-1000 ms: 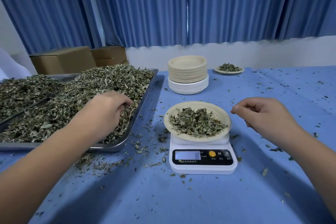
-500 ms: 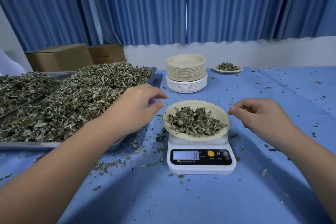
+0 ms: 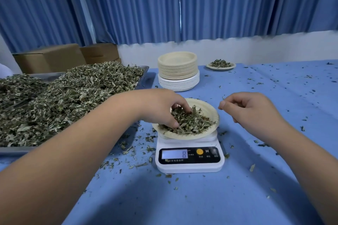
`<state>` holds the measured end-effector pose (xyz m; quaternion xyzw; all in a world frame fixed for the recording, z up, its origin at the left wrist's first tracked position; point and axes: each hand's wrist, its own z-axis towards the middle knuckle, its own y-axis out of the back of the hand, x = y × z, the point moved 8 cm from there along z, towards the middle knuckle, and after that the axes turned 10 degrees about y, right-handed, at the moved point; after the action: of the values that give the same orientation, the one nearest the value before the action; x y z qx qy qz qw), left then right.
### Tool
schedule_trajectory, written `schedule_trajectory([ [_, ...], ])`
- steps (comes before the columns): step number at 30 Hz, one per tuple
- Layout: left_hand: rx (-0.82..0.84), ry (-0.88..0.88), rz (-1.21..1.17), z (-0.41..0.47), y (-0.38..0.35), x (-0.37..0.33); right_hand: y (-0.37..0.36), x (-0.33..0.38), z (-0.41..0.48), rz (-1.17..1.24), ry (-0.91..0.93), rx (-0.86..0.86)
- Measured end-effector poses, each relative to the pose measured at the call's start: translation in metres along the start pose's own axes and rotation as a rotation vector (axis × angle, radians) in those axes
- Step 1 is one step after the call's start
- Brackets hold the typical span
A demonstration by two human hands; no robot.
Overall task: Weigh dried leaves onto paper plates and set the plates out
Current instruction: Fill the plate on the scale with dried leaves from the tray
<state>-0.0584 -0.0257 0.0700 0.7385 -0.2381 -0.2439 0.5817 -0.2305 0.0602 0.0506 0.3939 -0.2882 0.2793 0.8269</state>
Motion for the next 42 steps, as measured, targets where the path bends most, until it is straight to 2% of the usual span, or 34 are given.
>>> schedule_trajectory([
  [9, -0.285, -0.022, -0.181, 0.0, 0.017, 0.006, 0.003, 0.0, -0.001, -0.009, 0.003, -0.004],
  [15, -0.477, -0.025, -0.426, -0.012, 0.031, 0.024, 0.004, 0.0, -0.001, -0.013, 0.0, -0.007],
  [27, -0.652, 0.055, -0.627, -0.033, 0.027, 0.065, 0.004, 0.0, -0.002, -0.019, -0.021, 0.004],
  [36, -0.862, 0.346, -0.367, -0.064, 0.022, 0.147, 0.002, 0.002, -0.003, -0.014, -0.022, 0.008],
  [42, -0.818, 0.462, -0.275, -0.07, 0.006, 0.179, 0.0, 0.002, -0.004, -0.025, -0.02, 0.018],
])
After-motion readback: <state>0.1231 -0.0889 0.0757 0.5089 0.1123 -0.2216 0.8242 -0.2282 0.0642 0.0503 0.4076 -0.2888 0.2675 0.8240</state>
